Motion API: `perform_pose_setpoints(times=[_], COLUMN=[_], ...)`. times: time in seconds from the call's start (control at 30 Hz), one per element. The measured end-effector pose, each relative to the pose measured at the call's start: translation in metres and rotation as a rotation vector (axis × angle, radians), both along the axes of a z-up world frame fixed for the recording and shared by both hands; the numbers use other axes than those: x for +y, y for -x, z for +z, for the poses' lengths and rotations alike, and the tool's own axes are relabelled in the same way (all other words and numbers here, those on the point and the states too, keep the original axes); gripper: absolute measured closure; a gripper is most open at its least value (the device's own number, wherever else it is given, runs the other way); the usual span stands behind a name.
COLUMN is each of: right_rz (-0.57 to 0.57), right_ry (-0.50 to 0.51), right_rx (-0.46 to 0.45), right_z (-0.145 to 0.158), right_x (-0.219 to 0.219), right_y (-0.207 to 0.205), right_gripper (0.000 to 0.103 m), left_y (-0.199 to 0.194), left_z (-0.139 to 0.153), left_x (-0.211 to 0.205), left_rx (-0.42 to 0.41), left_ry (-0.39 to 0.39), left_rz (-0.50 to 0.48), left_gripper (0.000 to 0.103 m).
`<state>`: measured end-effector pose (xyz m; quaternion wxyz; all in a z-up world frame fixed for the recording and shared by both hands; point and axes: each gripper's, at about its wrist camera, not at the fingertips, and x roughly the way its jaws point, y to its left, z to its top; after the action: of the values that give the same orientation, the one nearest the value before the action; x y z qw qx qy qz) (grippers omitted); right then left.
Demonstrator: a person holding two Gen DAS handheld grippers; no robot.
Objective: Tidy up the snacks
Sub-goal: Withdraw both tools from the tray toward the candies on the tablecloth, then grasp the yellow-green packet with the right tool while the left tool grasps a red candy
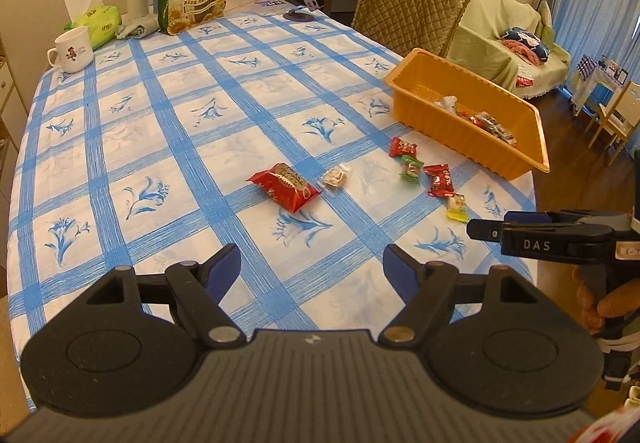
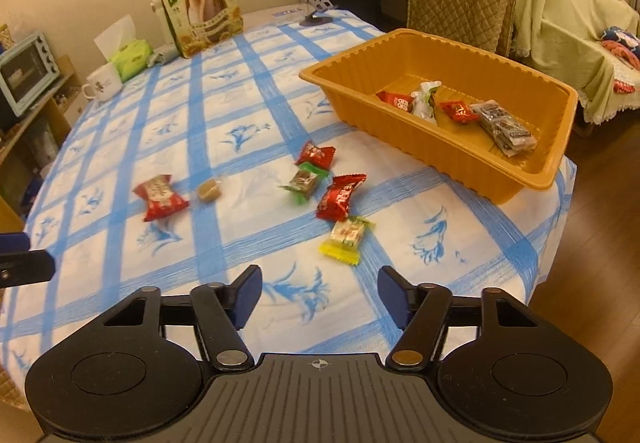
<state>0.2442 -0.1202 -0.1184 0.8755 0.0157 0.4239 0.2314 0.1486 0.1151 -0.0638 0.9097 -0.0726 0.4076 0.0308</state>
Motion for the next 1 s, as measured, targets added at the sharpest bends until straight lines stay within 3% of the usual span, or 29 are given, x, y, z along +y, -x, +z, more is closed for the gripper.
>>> perform_pose_setpoints(times=[0.53, 1.0], right_rz=[-0.034, 0.013], right_ry=[0.059, 0.137], right_rx=[-0.022, -0.061], right_z=[-0.031, -0.042], right_x=[0.021, 0.026], right_y=[-0.045, -0.043], right_gripper=[0.059, 0.074], left_y=[-0.028, -0.050], left_z=[-0.016, -0.022], left_x=[0.004, -0.011], left_rx=[0.024, 0.037], left_ry=[-0.023, -0.012], left_rz=[0.007, -0.050], left_gripper=[0.027, 0.028])
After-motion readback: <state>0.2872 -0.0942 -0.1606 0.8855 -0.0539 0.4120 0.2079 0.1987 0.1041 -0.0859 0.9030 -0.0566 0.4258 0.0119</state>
